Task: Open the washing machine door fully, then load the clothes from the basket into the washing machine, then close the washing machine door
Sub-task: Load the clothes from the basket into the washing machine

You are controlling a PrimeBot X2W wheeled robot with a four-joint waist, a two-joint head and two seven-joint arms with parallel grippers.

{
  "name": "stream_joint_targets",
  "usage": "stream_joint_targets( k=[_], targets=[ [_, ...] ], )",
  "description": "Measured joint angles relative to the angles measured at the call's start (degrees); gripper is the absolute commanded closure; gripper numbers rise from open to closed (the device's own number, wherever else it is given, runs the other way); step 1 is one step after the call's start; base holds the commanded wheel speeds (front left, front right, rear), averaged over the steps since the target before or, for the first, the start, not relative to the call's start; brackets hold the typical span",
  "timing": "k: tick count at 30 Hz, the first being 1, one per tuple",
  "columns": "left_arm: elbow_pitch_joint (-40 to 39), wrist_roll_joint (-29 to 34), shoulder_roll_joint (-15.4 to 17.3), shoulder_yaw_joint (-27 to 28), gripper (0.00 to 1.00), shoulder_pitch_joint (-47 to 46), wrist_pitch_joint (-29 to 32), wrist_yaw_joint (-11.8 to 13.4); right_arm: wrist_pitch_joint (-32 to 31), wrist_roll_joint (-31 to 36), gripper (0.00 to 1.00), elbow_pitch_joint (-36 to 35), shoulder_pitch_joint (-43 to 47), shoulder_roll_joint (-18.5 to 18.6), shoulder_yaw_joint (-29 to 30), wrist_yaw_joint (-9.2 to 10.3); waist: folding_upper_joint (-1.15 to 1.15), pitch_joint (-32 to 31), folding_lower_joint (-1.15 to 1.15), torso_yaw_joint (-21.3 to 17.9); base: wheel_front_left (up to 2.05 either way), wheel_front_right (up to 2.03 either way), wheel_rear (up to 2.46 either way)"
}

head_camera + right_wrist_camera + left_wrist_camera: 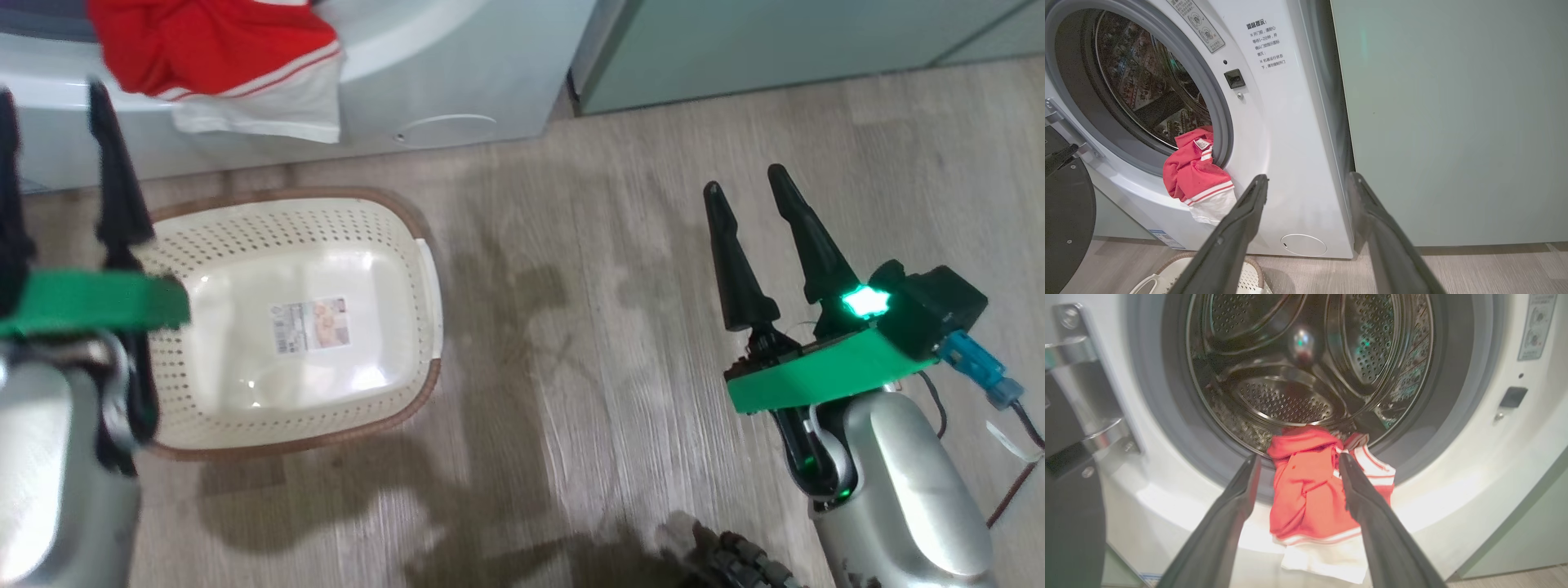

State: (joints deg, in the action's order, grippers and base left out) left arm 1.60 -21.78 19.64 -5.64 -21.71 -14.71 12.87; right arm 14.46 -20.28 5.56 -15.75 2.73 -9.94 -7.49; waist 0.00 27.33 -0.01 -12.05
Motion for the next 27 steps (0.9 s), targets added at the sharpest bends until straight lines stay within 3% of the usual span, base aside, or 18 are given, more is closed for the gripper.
stream_joint_targets(
  k=[12,27],
  targets=[
    [-0.6,0.8,-5.3,-0.4,0.0,12.0,0.0,-0.6,0.0,1.5,0.0,3.7,0.2,0.0,1.3,0.0,0.0,-5.4,0.0,3.0,0.0,0.0,0.0],
    [1.4,3.3,-7.5,0.2,0.0,13.9,0.0,-2.7,0.0,2.2,0.0,4.9,1.8,0.0,1.8,0.0,0.0,-9.2,0.0,5.2,0.0,0.0,0.0]
  ],
)
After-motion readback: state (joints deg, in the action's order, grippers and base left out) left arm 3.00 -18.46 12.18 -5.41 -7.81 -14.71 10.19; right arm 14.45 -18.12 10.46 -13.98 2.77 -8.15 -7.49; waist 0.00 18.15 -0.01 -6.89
